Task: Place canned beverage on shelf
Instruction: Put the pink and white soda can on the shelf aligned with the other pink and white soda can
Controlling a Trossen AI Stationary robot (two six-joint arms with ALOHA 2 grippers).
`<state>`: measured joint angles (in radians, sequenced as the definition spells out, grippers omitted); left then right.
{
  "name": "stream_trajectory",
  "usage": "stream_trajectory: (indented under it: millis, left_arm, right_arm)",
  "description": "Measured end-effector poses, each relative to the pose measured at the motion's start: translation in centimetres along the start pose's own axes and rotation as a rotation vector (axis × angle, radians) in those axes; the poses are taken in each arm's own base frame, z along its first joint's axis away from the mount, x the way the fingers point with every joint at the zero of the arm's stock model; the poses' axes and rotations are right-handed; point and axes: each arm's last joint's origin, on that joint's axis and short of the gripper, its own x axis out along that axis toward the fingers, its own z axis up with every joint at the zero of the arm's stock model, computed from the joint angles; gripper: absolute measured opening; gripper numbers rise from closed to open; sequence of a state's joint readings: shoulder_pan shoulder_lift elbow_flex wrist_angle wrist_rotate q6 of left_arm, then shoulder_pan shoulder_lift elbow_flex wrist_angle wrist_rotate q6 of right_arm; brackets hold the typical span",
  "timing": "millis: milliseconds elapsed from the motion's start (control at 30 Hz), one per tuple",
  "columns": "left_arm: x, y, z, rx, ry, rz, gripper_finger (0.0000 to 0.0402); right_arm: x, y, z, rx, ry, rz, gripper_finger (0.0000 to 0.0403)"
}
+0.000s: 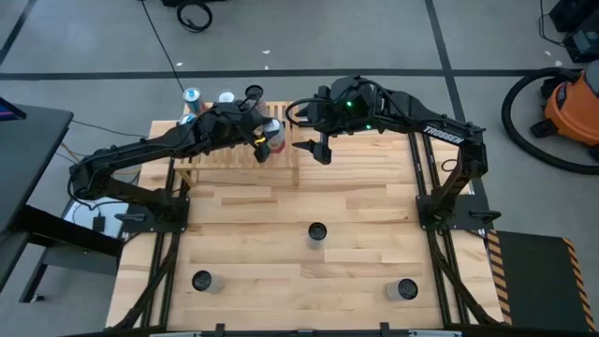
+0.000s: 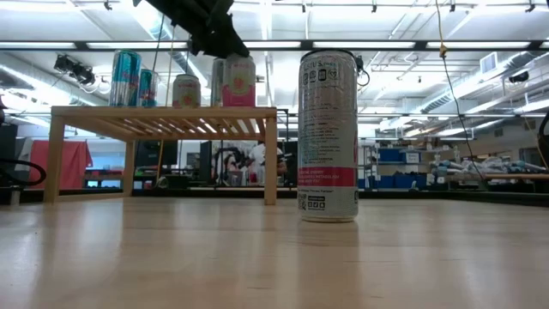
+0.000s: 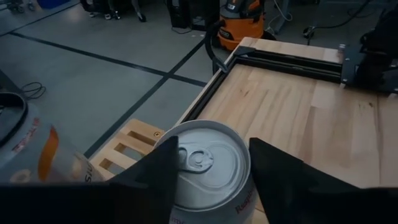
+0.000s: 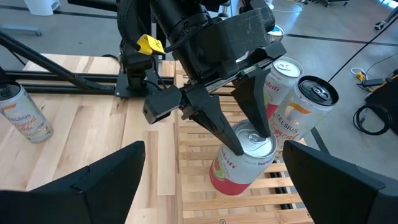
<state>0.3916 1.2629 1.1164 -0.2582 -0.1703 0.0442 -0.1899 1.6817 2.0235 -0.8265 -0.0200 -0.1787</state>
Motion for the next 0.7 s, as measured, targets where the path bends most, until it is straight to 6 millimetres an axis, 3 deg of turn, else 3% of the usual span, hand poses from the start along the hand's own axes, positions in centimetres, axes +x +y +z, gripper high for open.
stream_trajectory:
  millis: [233, 700]
  left_arm:
    - [-0.01, -0.09, 0.02, 0.001, -0.002, -0.003, 0.0144]
    - [-0.77, -0.21, 0.27, -0.018, -0.028, -0.059, 0.0141]
  right_arm:
    - [0.0, 0.0, 0.0, 0.0, 0.0, 0.0, 0.0391]
    - [0.0, 0.0, -0.01, 0.003, 0.001, 0.0, 0.0391]
